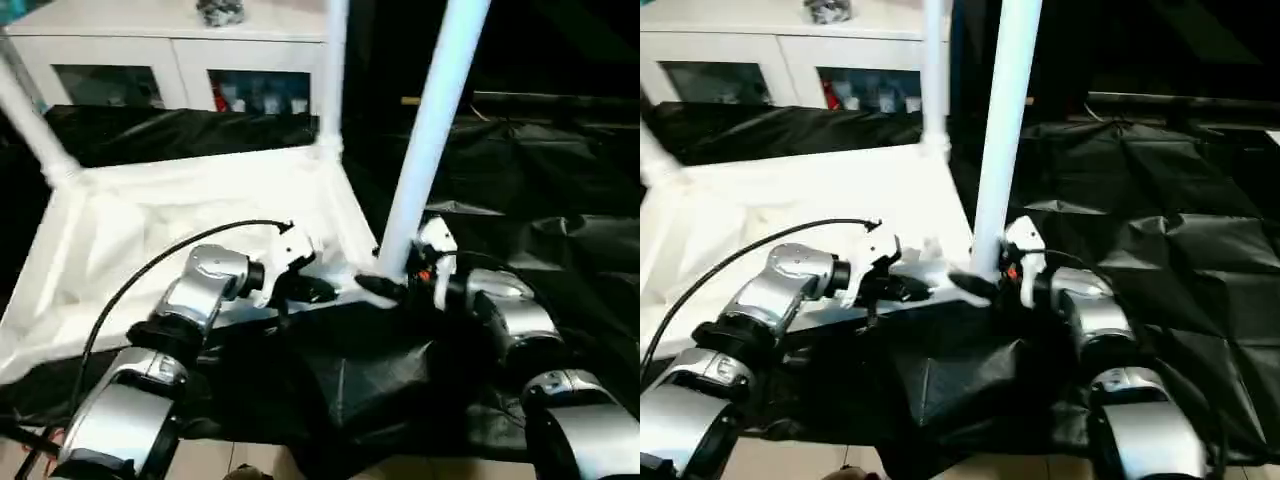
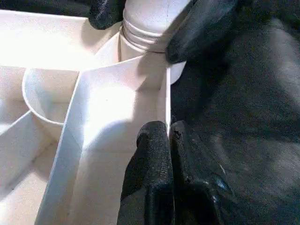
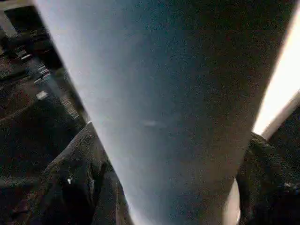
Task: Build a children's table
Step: Rotate leg to tighten
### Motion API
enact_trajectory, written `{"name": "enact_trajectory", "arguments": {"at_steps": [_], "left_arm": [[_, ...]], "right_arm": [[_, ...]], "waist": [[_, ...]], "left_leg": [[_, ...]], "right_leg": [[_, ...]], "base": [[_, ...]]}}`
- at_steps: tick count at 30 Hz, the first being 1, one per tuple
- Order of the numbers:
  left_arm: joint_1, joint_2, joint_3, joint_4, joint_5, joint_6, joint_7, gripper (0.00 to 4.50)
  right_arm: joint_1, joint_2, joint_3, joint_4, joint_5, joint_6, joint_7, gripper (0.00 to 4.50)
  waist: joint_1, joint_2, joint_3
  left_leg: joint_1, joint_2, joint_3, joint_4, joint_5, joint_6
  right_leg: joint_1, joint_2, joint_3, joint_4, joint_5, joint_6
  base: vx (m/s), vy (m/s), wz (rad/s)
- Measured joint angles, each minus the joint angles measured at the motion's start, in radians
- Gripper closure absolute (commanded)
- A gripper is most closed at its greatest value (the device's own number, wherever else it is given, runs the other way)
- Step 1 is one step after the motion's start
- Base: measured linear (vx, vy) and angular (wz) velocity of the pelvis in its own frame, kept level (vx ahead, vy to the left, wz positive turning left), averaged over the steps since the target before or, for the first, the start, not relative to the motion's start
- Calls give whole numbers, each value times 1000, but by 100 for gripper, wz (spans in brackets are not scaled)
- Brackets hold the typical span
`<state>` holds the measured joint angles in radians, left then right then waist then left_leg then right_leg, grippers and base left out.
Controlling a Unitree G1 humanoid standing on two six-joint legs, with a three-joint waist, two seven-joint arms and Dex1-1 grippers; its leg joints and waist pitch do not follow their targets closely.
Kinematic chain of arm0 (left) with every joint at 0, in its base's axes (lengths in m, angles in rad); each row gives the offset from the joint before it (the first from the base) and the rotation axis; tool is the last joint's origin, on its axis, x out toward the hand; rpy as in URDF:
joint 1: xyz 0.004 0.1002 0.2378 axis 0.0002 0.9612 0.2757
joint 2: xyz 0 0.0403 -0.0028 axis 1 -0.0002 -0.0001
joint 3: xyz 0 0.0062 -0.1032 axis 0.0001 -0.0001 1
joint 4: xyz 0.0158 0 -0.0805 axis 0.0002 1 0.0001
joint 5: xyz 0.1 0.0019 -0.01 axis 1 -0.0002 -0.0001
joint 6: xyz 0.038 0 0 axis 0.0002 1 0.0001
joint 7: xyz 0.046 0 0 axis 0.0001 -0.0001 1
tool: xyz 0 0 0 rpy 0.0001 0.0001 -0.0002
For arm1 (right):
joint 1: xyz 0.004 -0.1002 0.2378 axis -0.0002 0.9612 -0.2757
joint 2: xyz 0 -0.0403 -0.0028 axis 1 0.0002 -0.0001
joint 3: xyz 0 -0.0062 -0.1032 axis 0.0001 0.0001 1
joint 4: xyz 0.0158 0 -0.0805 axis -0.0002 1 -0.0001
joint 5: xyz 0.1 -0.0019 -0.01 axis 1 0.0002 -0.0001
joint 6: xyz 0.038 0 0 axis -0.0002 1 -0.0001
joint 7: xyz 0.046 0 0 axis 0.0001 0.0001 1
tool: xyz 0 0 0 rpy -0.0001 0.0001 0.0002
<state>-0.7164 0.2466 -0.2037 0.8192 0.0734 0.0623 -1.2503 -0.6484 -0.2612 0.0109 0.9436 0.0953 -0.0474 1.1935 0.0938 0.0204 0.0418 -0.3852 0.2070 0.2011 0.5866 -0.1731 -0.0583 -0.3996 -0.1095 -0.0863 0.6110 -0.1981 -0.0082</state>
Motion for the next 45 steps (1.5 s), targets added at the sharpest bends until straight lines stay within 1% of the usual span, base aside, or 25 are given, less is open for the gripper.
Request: {"name": "enact_trajectory", "arguments": {"at_steps": [1, 2, 3, 8, 13, 15, 19, 23, 27, 29, 30, 31, 33, 35, 37, 39, 43, 45], "left_arm": [[0, 4, -2, -1, -1, 0, -13, 450], [0, 8, -7, -4, -1, 0, -25, 450], [0, 12, -12, -8, -1, 0, -38, 450], [1, 15, -15, -9, -2, 0, -56, 450], [1, 15, -14, -9, -2, 0, -56, 450], [3, 15, -10, -9, -1, 0, -46, 450], [2, 4, 2, -4, 4, 14, 47, 450], [-8, -55, 31, 16, 26, 37, 202, 450], [-11, -111, 46, 22, 33, 59, 326, 450], [-11, -132, 50, 21, 33, 69, 361, 450], [-11, -137, 50, 18, 33, 72, 366, 450], [-11, -137, 49, 16, 33, 72, 368, 450], [-11, -138, 47, 13, 34, 72, 363, 450], [-10, -136, 46, 9, 34, 72, 352, 450], [-10, -128, 46, 6, 34, 68, 335, 450], [-8, -113, 43, 3, 31, 52, 303, 450], [-3, -93, 39, 1, 24, 38, 254, 450], [0, -73, 31, -3, 16, 31, 203, 450]], "right_arm": [[3, -3, 1, -6, 1, 4, 20, 126], [9, -8, 6, -17, 1, 8, 37, 126], [11, -13, 9, -26, 0, 18, 56, 135], [13, -22, 16, -37, 0, 37, 80, 173], [14, -21, 16, -41, 0, 48, 80, 183], [14, -13, 11, -41, -1, 46, 53, 183], [3, 41, -24, -16, -7, 36, -134, 184], [-36, 105, -81, 48, -7, 35, -405, 185], [-67, 160, -113, 85, -6, 34, -645, 185], [-75, 175, -125, 94, -6, 28, -716, 185], [-76, 177, -132, 99, -5, 18, -723, 129], [-76, 178, -135, 101, -3, 13, -724, 115], [-79, 179, -137, 103, -2, 8, -716, 115], [-82, 177, -135, 111, -11, -4, -707, 80], [-82, 164, -119, 113, -22, -15, -665, 80], [-76, 137, -91, 113, -32, -34, -579, 80], [-62, 102, -66, 99, -48, -56, -465, 80], [-49, 70, -48, 79, -47, -54, -352, 80]], "waist": [[1, 0, 0], [1, 0, 0], [2, 0, 0], [6, 0, 0], [6, 0, 0], [5, 0, 0], [-8, 0, 0], [-22, 0, 0], [-33, 0, 0], [-35, 0, -1], [-34, 0, -1], [-34, 0, -1], [-33, 0, -1], [-32, 0, -1], [-33, 0, -1], [-32, 0, -1], [-31, 0, -1], [-28, 0, -1]], "left_leg": [[0, 0, 0, 0, 0, 0], [0, 0, 0, 0, 0, 0], [0, 0, 0, 0, 0, 0], [0, 0, 0, 0, 0, 0], [0, 0, 0, 0, 0, 0], [1, 0, 0, 0, 0, 0], [3, 0, 0, 0, 0, 0], [5, -1, 0, -1, 0, -1], [5, -2, 0, -1, 0, -1], [5, -2, 0, -1, 0, -1], [5, -2, 0, -1, 0, -1], [5, -2, 0, -1, 0, -1], [5, -2, 0, -1, 0, -1], [3, -2, 0, -1, 0, -1], [2, -2, 0, -1, 0, 0], [1, -2, 0, -1, 0, 0], [0, 0, 0, -1, 0, 0], [0, 0, 0, -1, 0, 0]], "right_leg": [[0, 0, 0, 0, 0, 0], [0, 0, 0, 0, 0, 0], [0, 0, 0, 0, 0, 0], [0, 0, 0, 0, 0, 0], [0, 0, 0, 0, 0, 0], [0, 0, 0, 0, 0, 0], [0, 0, 0, 1, 1, -2], [1, 0, 2, 0, 1, -1], [2, 0, 3, -1, 1, -1], [2, 0, 3, -1, 1, -1], [2, 0, 4, -1, 1, -1], [2, 0, 4, -1, 1, -1], [2, 0, 3, -1, 1, -1], [1, 0, 3, -1, 1, -1], [0, 0, 3, -1, 1, -1], [0, 0, 2, -1, 1, -1], [0, 0, 1, -1, 0, 1], [-1, 1, 0, -1, 0, 1]], "base": [[0, 0, 0], [0, 0, 0], [0, 0, 0], [0, 0, 0], [0, 0, 0], [0, 0, 0], [0, 0, 0], [0, 0, 0], [0, 0, 0], [0, 0, 0], [0, 0, 0], [0, 0, 0], [0, 0, 0], [0, 0, 0], [0, 0, 0], [0, 0, 0], [0, 0, 0], [0, 0, 0]]}}
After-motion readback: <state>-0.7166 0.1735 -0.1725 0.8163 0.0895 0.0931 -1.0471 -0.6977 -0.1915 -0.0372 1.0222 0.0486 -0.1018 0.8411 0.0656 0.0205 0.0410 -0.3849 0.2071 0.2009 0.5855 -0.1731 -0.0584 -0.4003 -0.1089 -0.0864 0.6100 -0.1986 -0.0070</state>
